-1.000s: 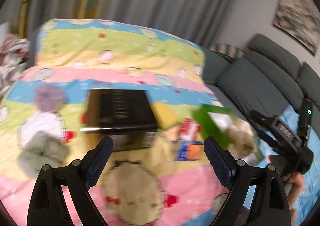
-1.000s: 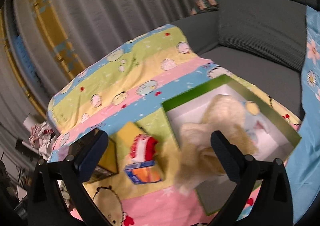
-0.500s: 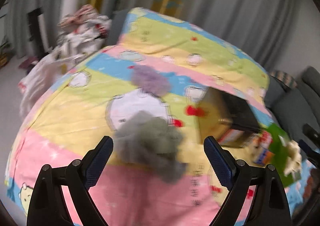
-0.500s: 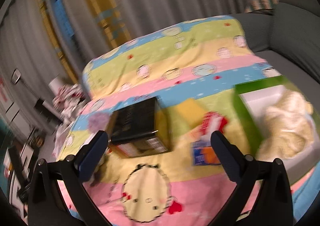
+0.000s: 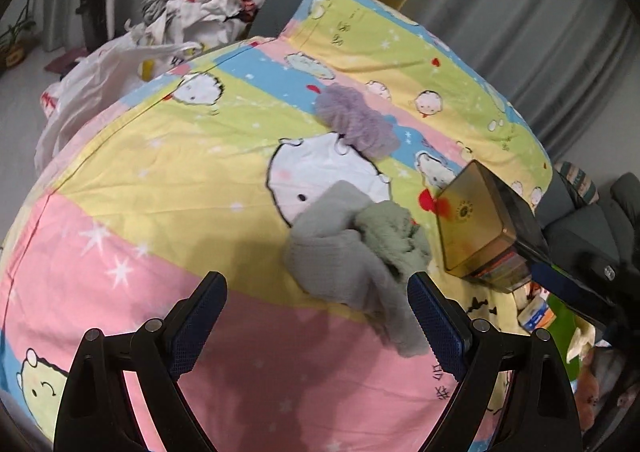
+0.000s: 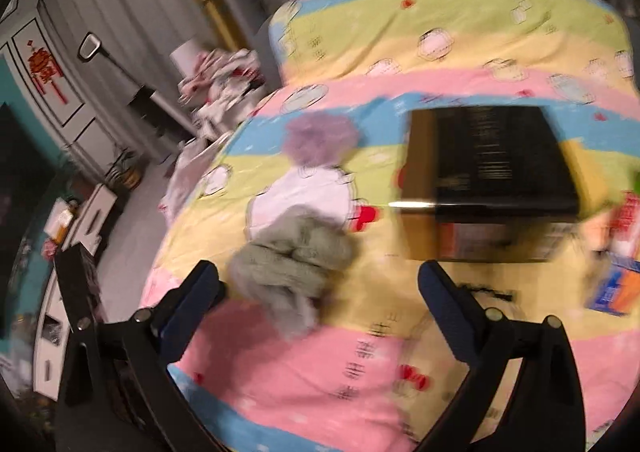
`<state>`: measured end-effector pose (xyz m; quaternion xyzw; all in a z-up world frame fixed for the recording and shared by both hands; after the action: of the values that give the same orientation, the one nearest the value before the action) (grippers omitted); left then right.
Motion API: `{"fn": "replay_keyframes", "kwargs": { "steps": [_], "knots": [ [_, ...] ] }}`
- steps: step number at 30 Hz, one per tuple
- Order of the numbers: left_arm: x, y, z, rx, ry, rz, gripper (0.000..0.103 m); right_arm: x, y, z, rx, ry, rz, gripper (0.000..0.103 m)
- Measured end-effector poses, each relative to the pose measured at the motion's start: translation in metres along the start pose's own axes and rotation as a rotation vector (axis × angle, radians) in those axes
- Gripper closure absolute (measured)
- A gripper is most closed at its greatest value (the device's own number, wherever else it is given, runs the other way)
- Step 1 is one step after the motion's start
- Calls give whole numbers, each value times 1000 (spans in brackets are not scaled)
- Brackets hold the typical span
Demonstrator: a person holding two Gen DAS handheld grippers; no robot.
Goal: Organize soft objects
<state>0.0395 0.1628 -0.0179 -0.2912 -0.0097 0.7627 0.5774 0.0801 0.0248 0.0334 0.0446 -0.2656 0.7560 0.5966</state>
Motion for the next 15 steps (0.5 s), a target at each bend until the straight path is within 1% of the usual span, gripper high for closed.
{"fn": "replay_keyframes", "kwargs": {
  "steps": [1,3,4,5,10,11,12,13,14,15],
  "knots": [
    [3,-1,0,-2,-7,6,11,5,-4,-15,29,-8,-6,7],
    [9,-1,0,-6,-28,8,12,12,-6,-35,74,-9,-12,13],
    [10,-1,0,-6,-33,10,18,14,-8,-48,100,-7,-18,14],
    [12,-1,0,-3,-34,12,21,16,-9,-56,114,-6,-24,14],
    [12,-1,1,6,-17,12,21,10,-11,-91,167,58,-36,15],
    [12,-1,2,3,-19,8,21,8,-9,-97,178,64,-40,19],
    [11,-1,3,-1,-21,4,21,5,-8,-101,190,62,-42,25],
    [11,-1,3,-2,-22,3,21,4,-7,-105,200,55,-47,27],
    [11,-1,4,-5,-25,2,21,2,-6,-107,203,46,-56,33],
    [11,-1,5,-7,-27,0,21,1,-5,-107,195,40,-55,48]
  ]
}}
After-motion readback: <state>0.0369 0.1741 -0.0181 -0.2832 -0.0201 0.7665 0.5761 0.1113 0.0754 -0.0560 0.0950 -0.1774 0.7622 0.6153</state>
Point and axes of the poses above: each gripper's, at about its wrist camera, not at the fingertips, and z roughly against the way its jaws point, x to its left, y to its underside, the point moved 10 cm from there along -z, roughly the way its jaws point, and after that the axes turned 15 degrees about x, right-handed, at the moved point
